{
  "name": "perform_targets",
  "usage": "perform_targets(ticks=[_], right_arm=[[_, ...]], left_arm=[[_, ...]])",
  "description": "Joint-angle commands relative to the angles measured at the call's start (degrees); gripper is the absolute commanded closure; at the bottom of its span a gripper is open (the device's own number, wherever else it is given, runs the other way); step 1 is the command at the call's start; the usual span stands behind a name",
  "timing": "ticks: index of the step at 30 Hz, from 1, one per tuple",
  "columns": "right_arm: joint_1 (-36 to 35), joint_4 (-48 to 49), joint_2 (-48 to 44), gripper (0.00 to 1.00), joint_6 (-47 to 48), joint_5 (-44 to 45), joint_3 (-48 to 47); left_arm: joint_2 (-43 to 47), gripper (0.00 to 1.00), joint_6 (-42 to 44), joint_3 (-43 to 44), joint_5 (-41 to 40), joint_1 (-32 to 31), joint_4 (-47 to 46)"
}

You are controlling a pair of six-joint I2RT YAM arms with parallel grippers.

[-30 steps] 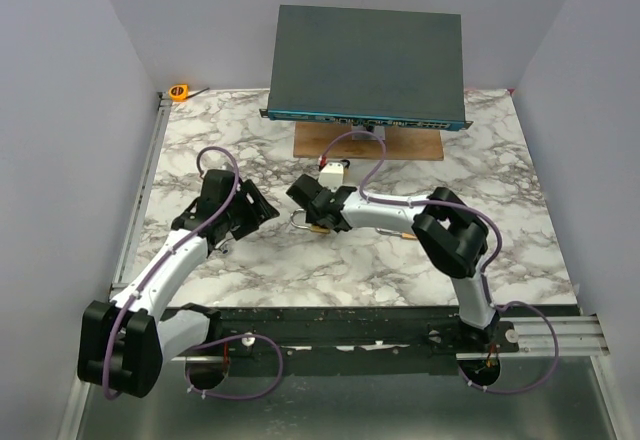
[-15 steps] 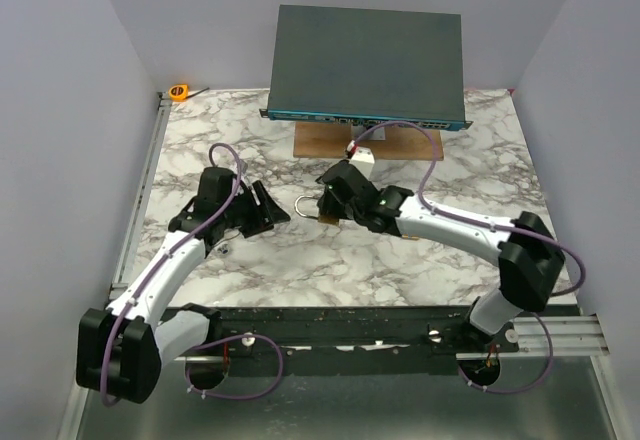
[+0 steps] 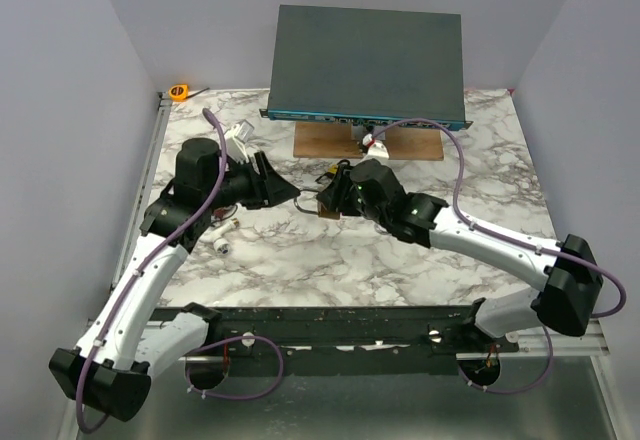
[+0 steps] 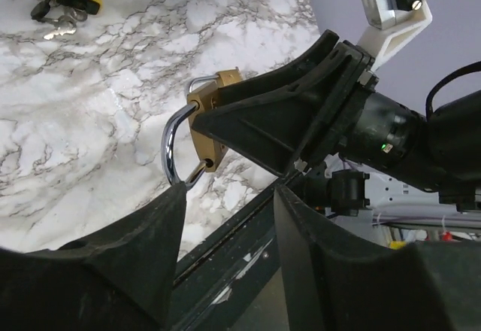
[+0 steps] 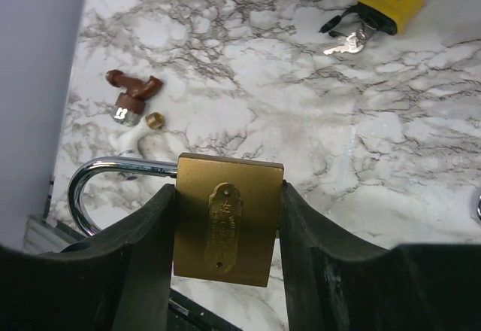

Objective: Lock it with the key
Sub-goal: Pick up the lock from the center of the board, then lock the lock.

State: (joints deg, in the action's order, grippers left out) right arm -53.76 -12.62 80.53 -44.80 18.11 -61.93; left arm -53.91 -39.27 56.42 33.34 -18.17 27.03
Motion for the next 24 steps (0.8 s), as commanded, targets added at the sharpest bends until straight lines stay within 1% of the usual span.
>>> perform_targets(ticks=[1,5,8,9,13,17,21,24], right_arm=[[0.2,9.4,-5.2,0.99,0.4,-3.1,0.6],[0.1,13.5,-8.9,0.99,-0.3,-5.8,2.8],[0.1,18.7,-11.4,0.99,-1.8,-7.0,6.5],[0.1,19.9,-11.8,0.99,-2.0,-7.1,7.6],[0.1,24.9,-11.7,0.99,-2.9,-8.7,11.0],[0.1,32.5,-11.6,0.99,-5.1,-10.3,15.1],[0.1,37.2,-11.0,0.99,-6.7,-10.7,17.2],[0.1,39.6,-10.1,0.99,-7.2,-11.5,17.8]], left_arm=[[-2.7,0.53,6.2,6.3,-9.3,-3.1,11.9],[-3.2,0.55,5.9,8.9,-12.7,-4.6,14.8],[-4.1,0.55,6.6,12.3,-17.3,-7.5,18.0],[-4.2,0.55,6.7,13.1,-17.7,-8.2,18.4],[-5.1,0.55,7.1,15.5,-19.0,-10.0,20.5],[-6.1,0.55,7.4,16.9,-20.7,-11.4,22.7],[-7.3,0.58,8.7,17.5,-25.5,-13.1,25.6],[-7.3,0.58,9.6,17.2,-28.1,-14.1,26.7]])
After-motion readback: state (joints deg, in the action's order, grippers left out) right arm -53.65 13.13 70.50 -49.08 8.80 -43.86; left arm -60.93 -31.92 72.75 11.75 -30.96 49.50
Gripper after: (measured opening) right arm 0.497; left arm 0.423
